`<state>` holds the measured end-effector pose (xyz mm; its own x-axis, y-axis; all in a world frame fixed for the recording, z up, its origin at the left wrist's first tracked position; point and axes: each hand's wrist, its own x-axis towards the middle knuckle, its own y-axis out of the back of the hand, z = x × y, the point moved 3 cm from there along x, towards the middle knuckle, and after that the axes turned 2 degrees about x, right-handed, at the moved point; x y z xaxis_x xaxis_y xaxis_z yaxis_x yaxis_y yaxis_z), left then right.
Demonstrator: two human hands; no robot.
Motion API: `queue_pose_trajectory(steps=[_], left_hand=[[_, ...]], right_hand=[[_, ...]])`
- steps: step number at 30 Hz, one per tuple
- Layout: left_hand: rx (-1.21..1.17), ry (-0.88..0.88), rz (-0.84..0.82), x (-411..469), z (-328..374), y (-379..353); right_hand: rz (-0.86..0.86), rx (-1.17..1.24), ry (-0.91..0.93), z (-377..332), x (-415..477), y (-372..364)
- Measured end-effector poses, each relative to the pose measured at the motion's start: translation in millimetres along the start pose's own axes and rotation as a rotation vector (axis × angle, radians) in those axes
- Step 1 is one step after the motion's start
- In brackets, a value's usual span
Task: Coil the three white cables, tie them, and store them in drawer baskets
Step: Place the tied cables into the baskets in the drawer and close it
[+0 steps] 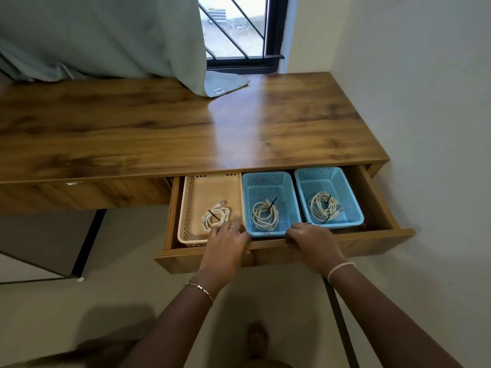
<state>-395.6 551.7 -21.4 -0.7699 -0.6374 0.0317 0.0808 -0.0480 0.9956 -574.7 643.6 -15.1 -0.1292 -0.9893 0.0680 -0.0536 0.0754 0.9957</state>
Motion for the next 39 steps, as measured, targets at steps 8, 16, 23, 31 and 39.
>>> queue_pose_trajectory(steps=[8,16,23,31,39], left_hand=[[0.073,0.094,0.025,69,-21,6],[0.161,0.101,0.023,126,-40,4],[0.218,0.046,-0.04,163,-55,5],[0.209,0.082,-0.067,183,-70,0],[0.226,0.117,-0.01,197,-80,-1]], right_hand=[[0.116,-0.048,0.153,19,61,-4],[0.074,-0.096,0.149,38,120,-2],[0.048,-0.121,0.127,45,160,-14],[0.114,-0.084,0.062,53,189,-26],[0.185,-0.067,0.034,58,204,-31]])
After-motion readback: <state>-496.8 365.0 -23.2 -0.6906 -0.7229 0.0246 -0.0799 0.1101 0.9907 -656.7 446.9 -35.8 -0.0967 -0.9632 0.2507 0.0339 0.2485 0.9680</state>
